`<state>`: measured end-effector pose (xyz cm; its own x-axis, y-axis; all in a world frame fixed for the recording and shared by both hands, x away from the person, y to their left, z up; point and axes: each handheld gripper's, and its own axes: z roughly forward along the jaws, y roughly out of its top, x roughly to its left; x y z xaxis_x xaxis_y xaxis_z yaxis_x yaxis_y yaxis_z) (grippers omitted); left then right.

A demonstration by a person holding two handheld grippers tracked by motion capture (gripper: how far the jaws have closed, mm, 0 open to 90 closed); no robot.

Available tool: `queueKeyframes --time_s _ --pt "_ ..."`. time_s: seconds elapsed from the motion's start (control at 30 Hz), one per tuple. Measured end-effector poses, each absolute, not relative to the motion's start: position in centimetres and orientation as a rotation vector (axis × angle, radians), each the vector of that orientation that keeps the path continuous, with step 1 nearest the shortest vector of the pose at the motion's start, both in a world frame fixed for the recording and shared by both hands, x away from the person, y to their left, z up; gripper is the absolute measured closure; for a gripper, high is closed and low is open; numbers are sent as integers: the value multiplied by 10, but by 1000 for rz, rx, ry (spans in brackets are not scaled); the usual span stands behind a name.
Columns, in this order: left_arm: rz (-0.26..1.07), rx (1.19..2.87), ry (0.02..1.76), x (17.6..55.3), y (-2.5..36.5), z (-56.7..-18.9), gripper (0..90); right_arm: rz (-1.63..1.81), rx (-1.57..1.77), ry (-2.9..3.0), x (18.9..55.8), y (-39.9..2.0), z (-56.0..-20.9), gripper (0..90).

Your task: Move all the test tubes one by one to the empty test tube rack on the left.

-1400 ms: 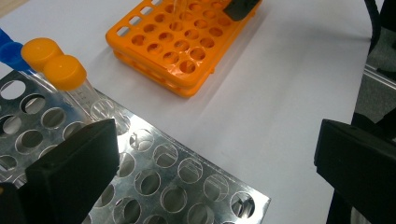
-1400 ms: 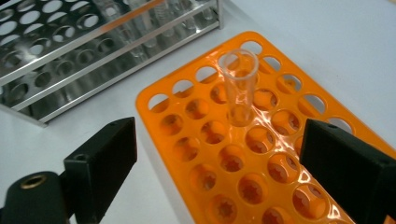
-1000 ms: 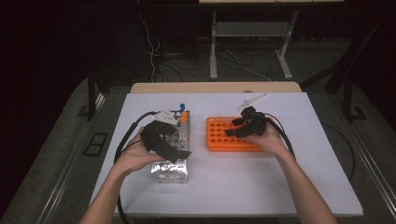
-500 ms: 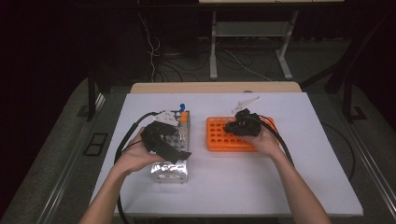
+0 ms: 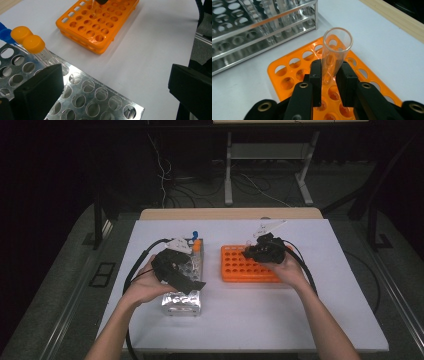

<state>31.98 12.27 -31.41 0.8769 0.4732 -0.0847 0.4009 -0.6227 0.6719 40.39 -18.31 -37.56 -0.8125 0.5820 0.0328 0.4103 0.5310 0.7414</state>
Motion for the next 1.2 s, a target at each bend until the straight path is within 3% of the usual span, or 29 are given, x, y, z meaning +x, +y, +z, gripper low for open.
queueKeyframes --time_s 0.7,1.2 --pt "124 2334 575 320 110 -304 5 1225 756 2664 365 -196 -335 749" --pt "88 2374 434 315 85 -291 159 1158 535 2826 324 -167 -330 749"
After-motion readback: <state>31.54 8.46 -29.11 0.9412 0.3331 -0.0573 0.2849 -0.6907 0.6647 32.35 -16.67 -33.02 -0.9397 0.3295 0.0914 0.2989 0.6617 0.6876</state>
